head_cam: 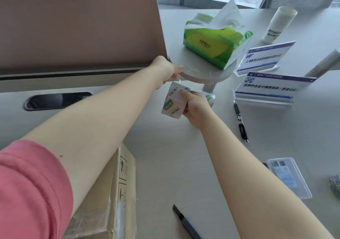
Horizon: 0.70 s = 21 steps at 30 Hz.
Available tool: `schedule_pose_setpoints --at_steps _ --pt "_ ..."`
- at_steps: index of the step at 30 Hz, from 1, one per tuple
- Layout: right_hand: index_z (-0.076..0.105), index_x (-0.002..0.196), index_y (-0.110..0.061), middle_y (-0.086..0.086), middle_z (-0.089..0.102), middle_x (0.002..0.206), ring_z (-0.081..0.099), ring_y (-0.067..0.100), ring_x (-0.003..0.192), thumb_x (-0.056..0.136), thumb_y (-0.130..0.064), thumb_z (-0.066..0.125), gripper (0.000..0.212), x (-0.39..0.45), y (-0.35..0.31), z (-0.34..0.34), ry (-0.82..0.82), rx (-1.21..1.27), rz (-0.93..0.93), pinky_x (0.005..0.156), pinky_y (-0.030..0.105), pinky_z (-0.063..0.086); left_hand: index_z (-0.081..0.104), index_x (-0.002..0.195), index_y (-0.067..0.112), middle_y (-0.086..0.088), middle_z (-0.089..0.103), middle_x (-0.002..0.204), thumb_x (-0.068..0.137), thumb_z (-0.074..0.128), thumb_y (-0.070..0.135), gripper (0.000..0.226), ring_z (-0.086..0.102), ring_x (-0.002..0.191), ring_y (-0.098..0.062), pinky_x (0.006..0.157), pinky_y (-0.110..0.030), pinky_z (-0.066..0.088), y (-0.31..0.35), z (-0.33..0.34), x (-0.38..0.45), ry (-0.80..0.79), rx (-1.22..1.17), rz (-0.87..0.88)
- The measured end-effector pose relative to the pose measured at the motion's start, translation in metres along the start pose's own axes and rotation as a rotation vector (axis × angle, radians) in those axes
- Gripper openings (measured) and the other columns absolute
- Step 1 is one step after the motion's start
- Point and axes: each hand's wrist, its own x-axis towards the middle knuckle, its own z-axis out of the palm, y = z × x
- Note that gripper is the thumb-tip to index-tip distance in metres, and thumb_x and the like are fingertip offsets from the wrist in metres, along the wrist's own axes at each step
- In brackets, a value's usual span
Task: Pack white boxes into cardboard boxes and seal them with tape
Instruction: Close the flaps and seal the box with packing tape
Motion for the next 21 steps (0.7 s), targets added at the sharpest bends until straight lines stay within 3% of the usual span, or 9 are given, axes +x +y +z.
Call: schedule_pose_setpoints --at_steps 2,4,7,9,10,12,16,18,21 --pt "0.048 0.123 0.006 0.027 0.056 0.126 0.057 0.031 0.097 0.097 -0.014 0.044 0.033 -0.001 -0.002 -0.001 -0.008 0.001 -0.01 0.094 0.045 0.046 0.053 0.085 0.01 0.008 0.052 0.035 0.085 0.065 0.025 0.019 0.044 0.028 0.001 0.034 -0.01 0.035 0.007 0.002 -0.003 0.035 0.048 -0.001" --pt "0.047 0.123 0.007 0.027 0.055 0.126 0.058 0.037 0.105 0.097 -0.014 0.043 0.034 -0.002 -0.003 -0.002 -0.015 -0.008 -0.011 0.094 0.045 0.046 0.048 0.092 0.01 0.005 0.048 0.034 0.09 0.06 0.023 0.018 0.043 0.038 -0.004 0.025 -0.005 0.027 0.012 0.006 -0.003 0.05 0.043 -0.023" --pt "0.047 0.124 0.008 0.027 0.055 0.127 0.058 0.038 0.108 0.098 -0.013 0.043 0.034 -0.003 -0.005 -0.004 -0.016 -0.023 -0.005 0.093 0.044 0.046 0.047 0.09 0.007 -0.004 0.055 0.072 0.096 0.049 0.02 0.015 0.048 0.061 -0.014 0.04 -0.006 0.036 0.014 0.012 -0.002 0.074 0.093 -0.045" --pt "0.047 0.125 0.008 0.028 0.054 0.129 0.057 0.033 0.102 0.098 -0.012 0.042 0.034 -0.004 -0.006 -0.004 -0.025 -0.023 -0.003 0.094 0.044 0.045 0.059 0.099 -0.001 -0.013 0.066 0.1 0.093 0.054 0.018 0.02 0.062 0.09 -0.027 0.071 -0.022 0.051 0.011 0.013 0.001 0.119 0.19 0.03" --pt "0.046 0.125 0.009 0.028 0.053 0.13 0.055 0.03 0.098 0.098 -0.011 0.041 0.034 -0.004 -0.006 -0.005 -0.034 -0.016 -0.006 0.096 0.044 0.044 0.062 0.102 -0.002 -0.016 0.067 0.105 0.091 0.056 0.019 0.024 0.063 0.099 -0.032 0.079 -0.03 0.051 0.009 0.013 -0.001 0.146 0.25 0.09" --pt "0.046 0.126 0.01 0.029 0.052 0.131 0.052 0.028 0.097 0.098 -0.01 0.04 0.035 -0.005 -0.006 -0.007 -0.053 -0.005 -0.012 0.098 0.045 0.043 0.061 0.093 0.005 -0.015 0.068 0.1 0.091 0.055 0.023 0.019 0.061 0.1 -0.033 0.079 -0.033 0.046 0.006 0.014 -0.007 0.169 0.399 0.235" --pt "0.048 0.123 0.007 0.028 0.052 0.131 0.052 0.027 0.097 0.098 -0.011 0.04 0.032 -0.009 -0.004 -0.009 -0.06 0.012 -0.007 0.099 0.044 0.043 0.042 0.082 0.017 -0.008 0.055 0.081 0.093 0.049 0.023 0.014 0.051 0.084 -0.031 0.071 -0.032 0.038 -0.003 0.013 -0.015 0.169 0.569 0.481" --pt "0.053 0.109 0.001 0.027 0.054 0.127 0.054 0.027 0.093 0.098 -0.011 0.039 0.02 -0.011 -0.005 -0.011 -0.073 0.018 -0.014 0.098 0.043 0.043 0.039 0.082 0.017 -0.012 0.056 0.081 0.094 0.046 0.02 0.014 0.051 0.084 -0.032 0.068 -0.032 0.033 -0.005 0.013 -0.018 0.181 0.656 0.579" --pt "0.053 0.084 -0.007 0.016 0.06 0.102 0.057 0.021 0.077 0.098 -0.01 0.04 0.02 -0.013 -0.004 -0.016 -0.102 0.034 -0.027 0.08 0.035 0.049 0.046 0.083 0.012 -0.018 0.063 0.084 0.093 0.046 0.016 0.011 0.053 0.083 -0.033 0.068 -0.027 0.025 -0.006 0.011 -0.026 0.213 0.699 0.756"
